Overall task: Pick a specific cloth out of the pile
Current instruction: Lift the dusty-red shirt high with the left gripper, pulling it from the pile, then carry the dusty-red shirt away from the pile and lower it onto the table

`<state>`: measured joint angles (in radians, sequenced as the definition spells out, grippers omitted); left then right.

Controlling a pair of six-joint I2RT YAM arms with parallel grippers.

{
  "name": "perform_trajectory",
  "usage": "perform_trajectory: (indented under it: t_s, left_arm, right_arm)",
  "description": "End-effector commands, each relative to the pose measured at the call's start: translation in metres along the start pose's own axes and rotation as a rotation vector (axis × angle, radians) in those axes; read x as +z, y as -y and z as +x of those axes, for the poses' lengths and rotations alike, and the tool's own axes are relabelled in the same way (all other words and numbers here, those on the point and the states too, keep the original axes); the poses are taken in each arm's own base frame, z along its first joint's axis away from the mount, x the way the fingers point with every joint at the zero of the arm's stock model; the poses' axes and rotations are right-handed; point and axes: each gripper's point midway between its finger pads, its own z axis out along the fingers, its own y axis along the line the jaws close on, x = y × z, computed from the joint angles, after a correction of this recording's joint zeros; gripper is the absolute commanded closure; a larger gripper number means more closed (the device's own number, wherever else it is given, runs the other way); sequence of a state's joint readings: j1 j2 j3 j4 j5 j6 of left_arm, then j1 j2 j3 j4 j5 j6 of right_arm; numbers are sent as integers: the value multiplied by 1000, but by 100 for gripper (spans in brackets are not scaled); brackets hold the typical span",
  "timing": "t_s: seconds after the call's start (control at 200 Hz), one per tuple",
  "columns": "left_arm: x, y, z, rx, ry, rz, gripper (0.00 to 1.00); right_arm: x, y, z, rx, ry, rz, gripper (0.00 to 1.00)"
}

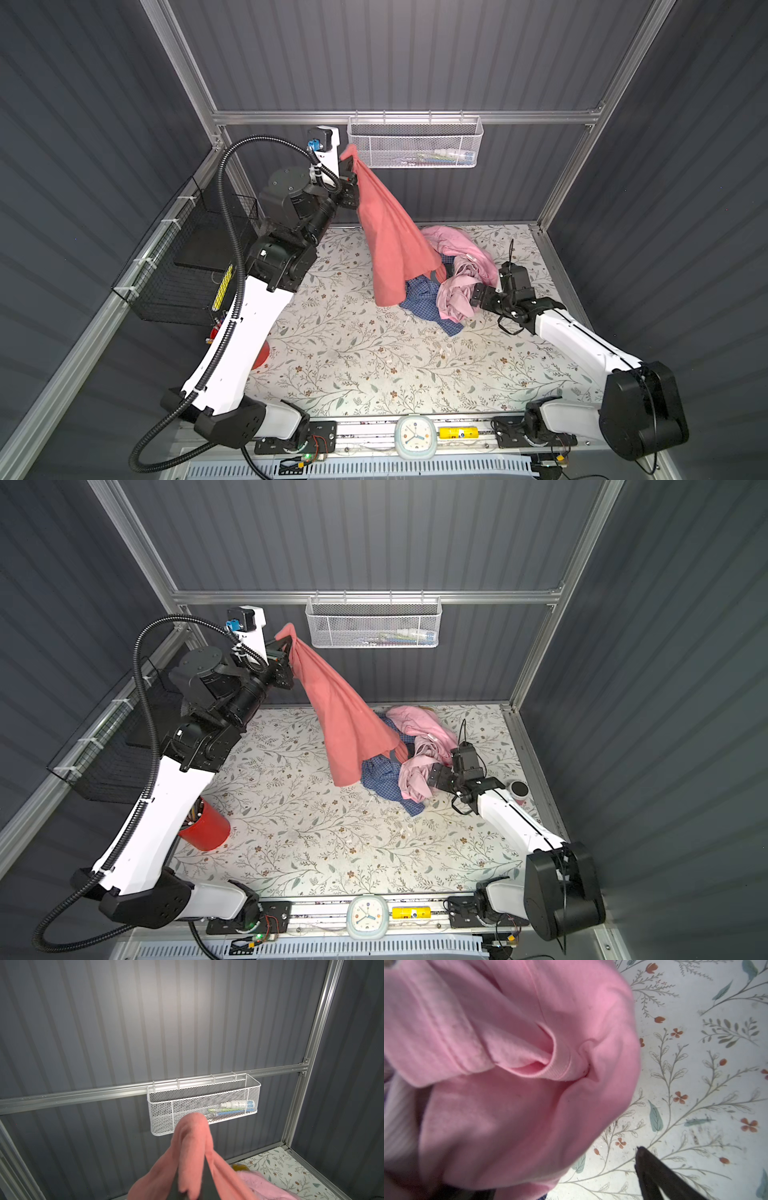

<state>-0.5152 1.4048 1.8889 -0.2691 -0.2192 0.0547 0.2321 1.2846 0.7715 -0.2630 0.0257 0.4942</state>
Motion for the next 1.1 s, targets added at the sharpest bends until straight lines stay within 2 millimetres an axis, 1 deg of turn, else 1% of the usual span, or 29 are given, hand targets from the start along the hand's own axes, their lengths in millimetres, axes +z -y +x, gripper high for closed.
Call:
perform_trajectory:
  t_s: [0.0, 0.145, 0.255, 0.38, 0.46, 0.625, 0.8, 0.926, 1.096]
  left_arm:
    - [-20, -22, -51, 34, 139, -92, 100]
    - [-22, -30, -52, 61, 134, -131, 100]
    - [-28, -32, -63, 57, 167, -137, 100]
    - [-35, -28, -79, 28, 224, -102, 100]
    - [-37, -21, -86, 3, 253, -57, 100]
    - [-37, -12, -89, -30, 261, 0, 100]
    - [-49, -17, -104, -23, 309, -20, 100]
    - [-51, -17, -115, -13, 330, -14, 100]
    - [-50, -12, -121, -21, 347, 15, 100]
  right_arm:
    - [0, 0, -3, 11, 8, 1, 1]
    - [1, 0, -3, 11, 7, 1, 1]
    - [2, 0, -2, 11, 1, 1, 1]
    - [4, -1, -2, 14, 1, -3, 1]
    - [4, -2, -3, 14, 0, -4, 1]
    - [6, -4, -3, 9, -7, -9, 1]
    - [7, -2, -1, 9, -13, -4, 1]
    - [9, -3, 0, 8, -18, -4, 1]
    - [8, -3, 0, 6, -17, -7, 1]
